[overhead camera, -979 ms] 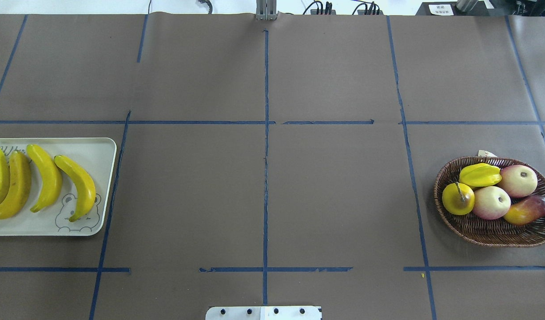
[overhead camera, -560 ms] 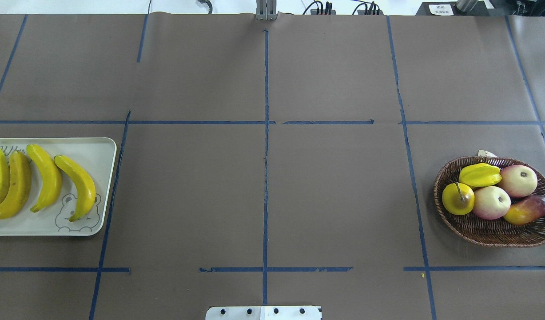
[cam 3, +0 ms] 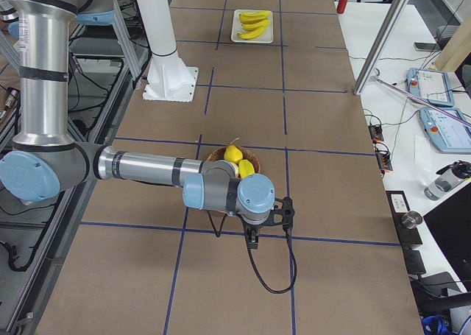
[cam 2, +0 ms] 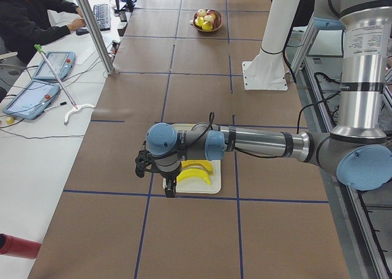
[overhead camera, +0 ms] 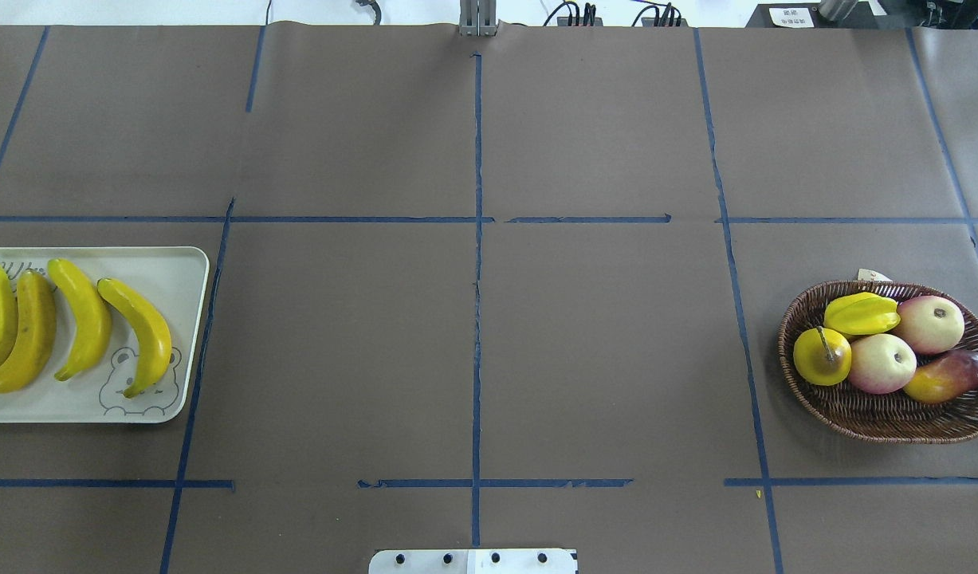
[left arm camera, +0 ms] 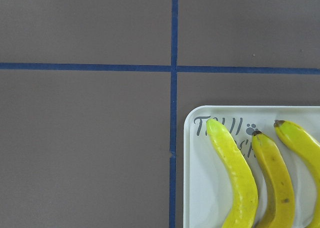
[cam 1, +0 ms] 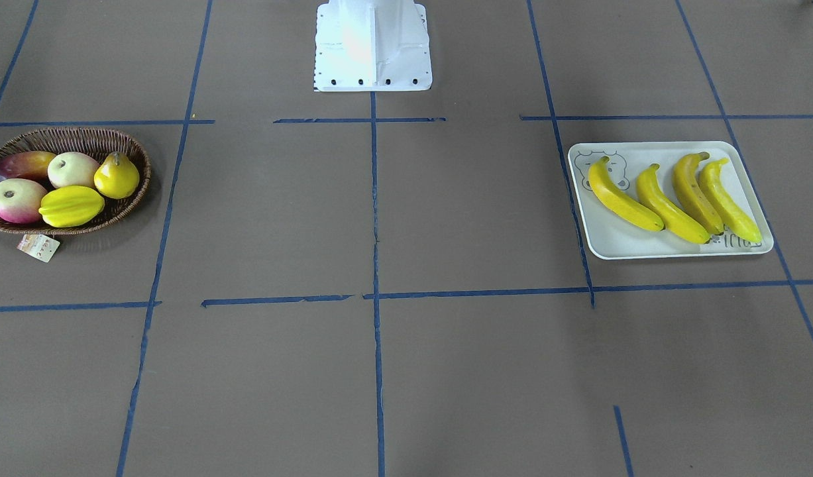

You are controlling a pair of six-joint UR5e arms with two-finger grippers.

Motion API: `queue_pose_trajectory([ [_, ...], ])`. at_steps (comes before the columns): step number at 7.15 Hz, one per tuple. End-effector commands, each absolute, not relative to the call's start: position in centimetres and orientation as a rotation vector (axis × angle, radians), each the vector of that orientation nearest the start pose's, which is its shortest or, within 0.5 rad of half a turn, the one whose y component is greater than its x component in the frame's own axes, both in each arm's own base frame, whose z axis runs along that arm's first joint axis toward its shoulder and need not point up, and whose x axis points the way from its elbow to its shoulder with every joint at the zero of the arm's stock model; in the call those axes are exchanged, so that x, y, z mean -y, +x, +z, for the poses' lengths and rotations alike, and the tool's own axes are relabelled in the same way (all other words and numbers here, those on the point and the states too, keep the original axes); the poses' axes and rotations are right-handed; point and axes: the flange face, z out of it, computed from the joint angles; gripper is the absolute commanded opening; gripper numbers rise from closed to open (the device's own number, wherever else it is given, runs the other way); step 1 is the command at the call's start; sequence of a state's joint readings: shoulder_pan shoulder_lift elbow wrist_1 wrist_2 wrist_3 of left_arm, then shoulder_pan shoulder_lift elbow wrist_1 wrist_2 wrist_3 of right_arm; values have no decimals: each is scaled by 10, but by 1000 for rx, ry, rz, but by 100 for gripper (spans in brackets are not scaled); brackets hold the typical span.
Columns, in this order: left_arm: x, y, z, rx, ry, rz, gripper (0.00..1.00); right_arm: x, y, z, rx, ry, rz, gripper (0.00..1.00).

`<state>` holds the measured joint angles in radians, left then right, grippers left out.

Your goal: Transfer all bananas from basket to plate

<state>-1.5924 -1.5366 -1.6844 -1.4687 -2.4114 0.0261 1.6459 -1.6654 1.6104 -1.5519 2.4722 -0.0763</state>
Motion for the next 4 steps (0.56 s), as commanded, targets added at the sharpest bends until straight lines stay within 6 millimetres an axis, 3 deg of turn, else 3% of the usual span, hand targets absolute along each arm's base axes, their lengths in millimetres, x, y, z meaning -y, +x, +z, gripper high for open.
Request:
queue_pose_trajectory([
  [1, 473, -69, 625, -841, 0, -5, 100, 446, 89, 667, 901, 45, 11, 100],
  [4, 473, -69, 627, -841, -4, -5, 100, 450, 89, 662, 900, 54, 8, 100],
])
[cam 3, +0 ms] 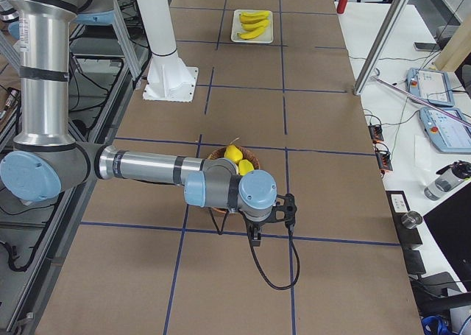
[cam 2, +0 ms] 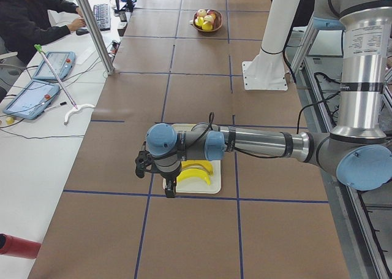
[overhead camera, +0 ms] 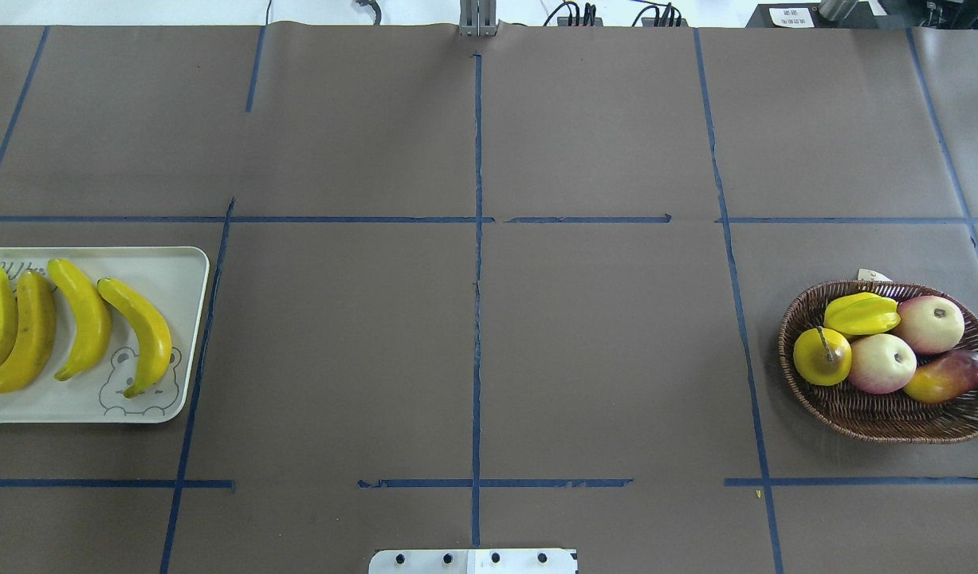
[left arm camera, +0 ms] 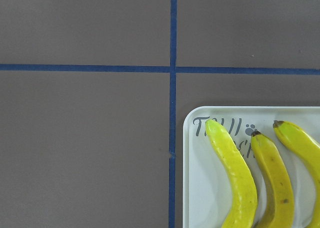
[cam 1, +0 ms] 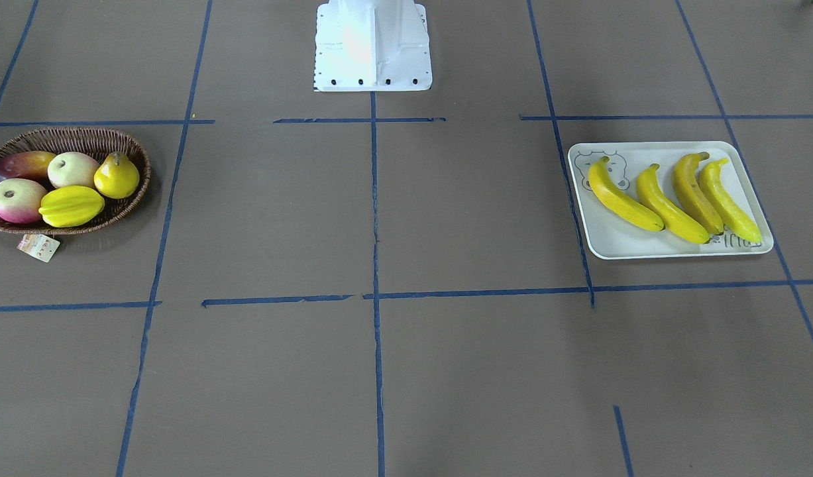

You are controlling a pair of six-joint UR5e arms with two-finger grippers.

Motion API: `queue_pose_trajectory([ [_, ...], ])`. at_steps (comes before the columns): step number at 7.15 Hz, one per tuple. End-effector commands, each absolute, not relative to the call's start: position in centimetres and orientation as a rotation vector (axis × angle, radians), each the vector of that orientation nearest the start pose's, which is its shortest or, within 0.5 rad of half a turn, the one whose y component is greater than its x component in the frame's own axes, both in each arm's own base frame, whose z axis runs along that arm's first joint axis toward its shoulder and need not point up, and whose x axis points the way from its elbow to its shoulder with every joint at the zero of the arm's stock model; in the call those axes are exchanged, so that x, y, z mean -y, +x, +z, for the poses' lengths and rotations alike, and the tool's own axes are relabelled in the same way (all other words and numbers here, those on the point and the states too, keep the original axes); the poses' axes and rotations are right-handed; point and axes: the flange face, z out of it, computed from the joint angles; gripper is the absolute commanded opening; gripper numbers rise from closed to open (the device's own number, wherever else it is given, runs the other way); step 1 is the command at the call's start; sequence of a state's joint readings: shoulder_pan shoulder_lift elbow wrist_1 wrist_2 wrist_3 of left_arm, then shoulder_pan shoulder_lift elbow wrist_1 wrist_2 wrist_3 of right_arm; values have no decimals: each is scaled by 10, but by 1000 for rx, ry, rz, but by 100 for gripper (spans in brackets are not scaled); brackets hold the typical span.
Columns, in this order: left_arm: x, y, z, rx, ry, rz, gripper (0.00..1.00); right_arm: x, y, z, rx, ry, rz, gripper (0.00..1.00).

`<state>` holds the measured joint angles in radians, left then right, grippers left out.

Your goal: Transfer all bananas from basket to plate

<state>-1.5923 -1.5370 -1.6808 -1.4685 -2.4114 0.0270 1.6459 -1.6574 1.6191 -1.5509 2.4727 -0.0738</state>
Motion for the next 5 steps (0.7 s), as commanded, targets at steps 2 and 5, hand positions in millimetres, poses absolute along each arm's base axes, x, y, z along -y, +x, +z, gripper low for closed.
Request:
queue_pose_trajectory([
  [2, 473, -69, 627, -841, -4, -5, 100, 450, 89, 662, 900, 56, 7, 100],
  [5, 474, -69, 629, -839, 0, -2, 100, 450, 89, 662, 900, 57, 4, 100],
])
